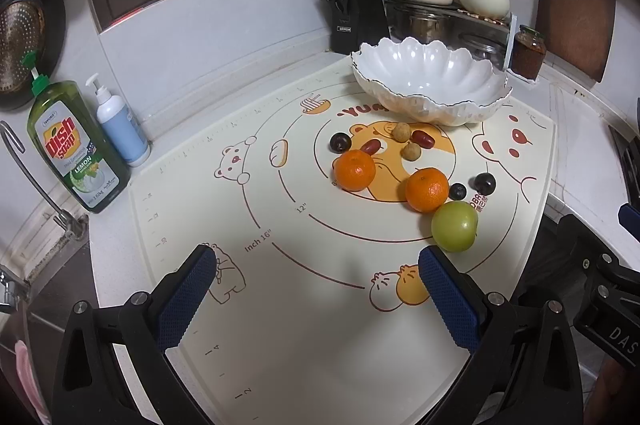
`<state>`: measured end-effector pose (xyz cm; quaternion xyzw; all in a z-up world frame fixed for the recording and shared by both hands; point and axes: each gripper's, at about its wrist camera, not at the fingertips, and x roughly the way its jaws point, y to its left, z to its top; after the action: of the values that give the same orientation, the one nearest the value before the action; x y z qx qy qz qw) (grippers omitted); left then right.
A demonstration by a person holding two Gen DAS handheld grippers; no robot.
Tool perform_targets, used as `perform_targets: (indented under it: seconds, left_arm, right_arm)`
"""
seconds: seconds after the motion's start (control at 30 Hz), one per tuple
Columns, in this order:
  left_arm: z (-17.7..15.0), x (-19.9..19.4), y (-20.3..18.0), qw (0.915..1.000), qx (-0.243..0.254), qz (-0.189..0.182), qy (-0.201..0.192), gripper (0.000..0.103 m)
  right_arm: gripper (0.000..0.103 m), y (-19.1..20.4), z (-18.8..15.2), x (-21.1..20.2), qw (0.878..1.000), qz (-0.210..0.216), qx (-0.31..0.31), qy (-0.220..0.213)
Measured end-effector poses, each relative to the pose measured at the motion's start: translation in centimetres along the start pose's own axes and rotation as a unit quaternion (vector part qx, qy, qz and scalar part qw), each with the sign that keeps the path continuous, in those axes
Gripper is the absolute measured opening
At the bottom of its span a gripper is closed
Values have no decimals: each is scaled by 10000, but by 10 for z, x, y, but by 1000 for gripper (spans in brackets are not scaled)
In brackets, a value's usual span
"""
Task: Organize fruits
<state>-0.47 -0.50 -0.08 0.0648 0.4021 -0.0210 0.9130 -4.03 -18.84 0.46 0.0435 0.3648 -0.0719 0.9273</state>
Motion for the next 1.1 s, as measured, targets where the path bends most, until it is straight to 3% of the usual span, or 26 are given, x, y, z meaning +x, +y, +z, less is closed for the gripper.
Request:
perform_targets:
  seconds: [0.63,1.1]
  left_arm:
    - [-3,5,-1,10000,-7,-18,38,103]
    - [-6,37,13,9992,-126,-140,339,103]
  right_arm:
    - [103,1,-2,3,10000,-6,-5,15]
    - [103,19,-7,33,9994,56,-156,316]
